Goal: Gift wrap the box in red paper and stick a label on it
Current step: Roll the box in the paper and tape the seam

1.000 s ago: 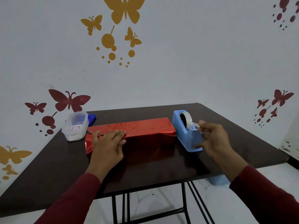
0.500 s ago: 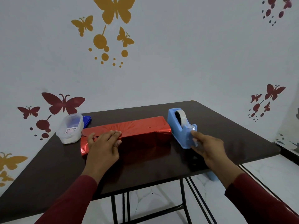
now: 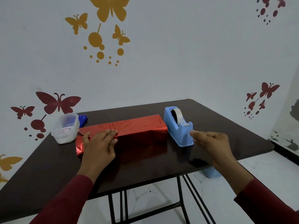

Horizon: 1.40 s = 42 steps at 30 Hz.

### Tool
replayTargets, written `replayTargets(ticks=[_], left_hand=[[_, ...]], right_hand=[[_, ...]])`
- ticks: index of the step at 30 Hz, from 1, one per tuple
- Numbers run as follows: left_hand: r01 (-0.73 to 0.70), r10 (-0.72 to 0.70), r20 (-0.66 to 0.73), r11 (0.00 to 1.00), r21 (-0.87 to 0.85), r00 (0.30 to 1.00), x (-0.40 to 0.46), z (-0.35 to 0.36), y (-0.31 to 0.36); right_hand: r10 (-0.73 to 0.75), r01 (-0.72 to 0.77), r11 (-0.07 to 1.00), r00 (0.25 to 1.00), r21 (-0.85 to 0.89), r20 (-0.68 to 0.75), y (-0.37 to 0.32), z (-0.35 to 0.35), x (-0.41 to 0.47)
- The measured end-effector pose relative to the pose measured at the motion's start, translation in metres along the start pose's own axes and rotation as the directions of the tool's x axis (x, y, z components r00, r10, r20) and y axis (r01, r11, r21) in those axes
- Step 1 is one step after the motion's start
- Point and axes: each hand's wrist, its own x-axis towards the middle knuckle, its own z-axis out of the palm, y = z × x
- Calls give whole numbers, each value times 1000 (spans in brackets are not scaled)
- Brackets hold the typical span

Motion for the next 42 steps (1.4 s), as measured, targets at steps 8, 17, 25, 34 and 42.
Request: replayTargets(ticks=[8, 17, 25, 34, 42], left_hand=[[20, -20, -1, 1000, -9, 1000, 0, -2, 1], [34, -33, 6, 998, -48, 999, -3, 0, 1], [30, -30, -13, 998, -59, 999, -5, 2, -1], [29, -31, -31, 998, -59, 999, -5, 5, -1], [46, -47, -7, 997, -69, 999, -5, 4, -1]], right_hand=[[-49, 91, 990, 938, -108, 343, -52, 42, 4], [199, 85, 924, 727, -373, 657, -87, 136, 39], [421, 166, 747, 632, -644, 651, -93, 206, 70], [594, 104, 606, 600, -788, 536, -81, 229, 91], [616, 86, 586, 598, -805, 512, -76, 234, 96]])
